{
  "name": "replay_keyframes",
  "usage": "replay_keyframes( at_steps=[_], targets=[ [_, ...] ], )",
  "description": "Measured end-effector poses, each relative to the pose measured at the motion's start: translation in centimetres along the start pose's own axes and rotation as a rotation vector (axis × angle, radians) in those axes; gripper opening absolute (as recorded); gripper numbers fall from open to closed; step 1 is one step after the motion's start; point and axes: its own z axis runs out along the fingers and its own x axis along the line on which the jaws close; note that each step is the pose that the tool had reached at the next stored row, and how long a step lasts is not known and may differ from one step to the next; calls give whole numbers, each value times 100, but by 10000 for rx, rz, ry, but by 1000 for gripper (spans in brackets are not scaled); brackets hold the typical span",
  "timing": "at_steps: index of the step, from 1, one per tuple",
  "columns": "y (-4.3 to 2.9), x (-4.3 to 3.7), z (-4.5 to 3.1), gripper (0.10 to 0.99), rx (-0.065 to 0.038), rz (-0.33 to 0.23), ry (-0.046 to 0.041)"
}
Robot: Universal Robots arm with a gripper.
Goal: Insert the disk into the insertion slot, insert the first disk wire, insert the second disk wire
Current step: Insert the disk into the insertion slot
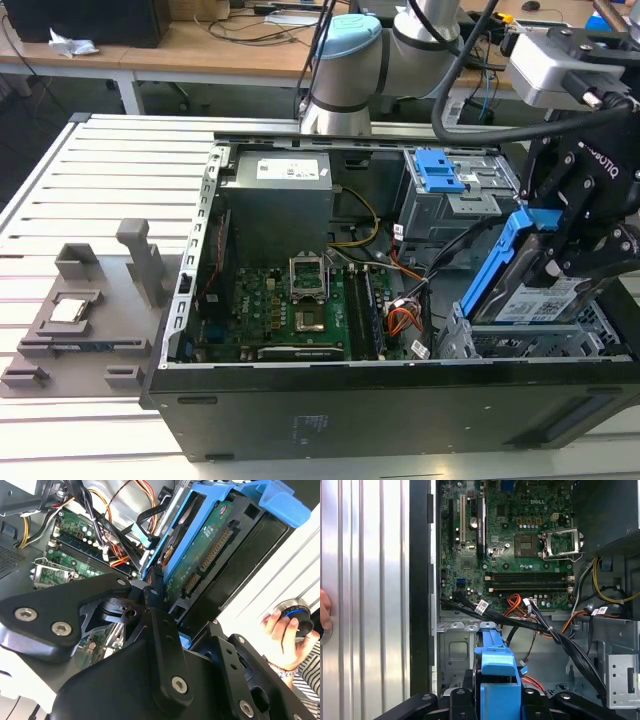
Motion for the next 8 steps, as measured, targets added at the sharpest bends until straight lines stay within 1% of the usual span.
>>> replay_keyframes(
  at_steps=[3, 8],
  targets=[
    [-3, 0, 73, 361, 0, 0, 2],
    [-5, 0, 120, 361, 0, 0, 0]
  ],
)
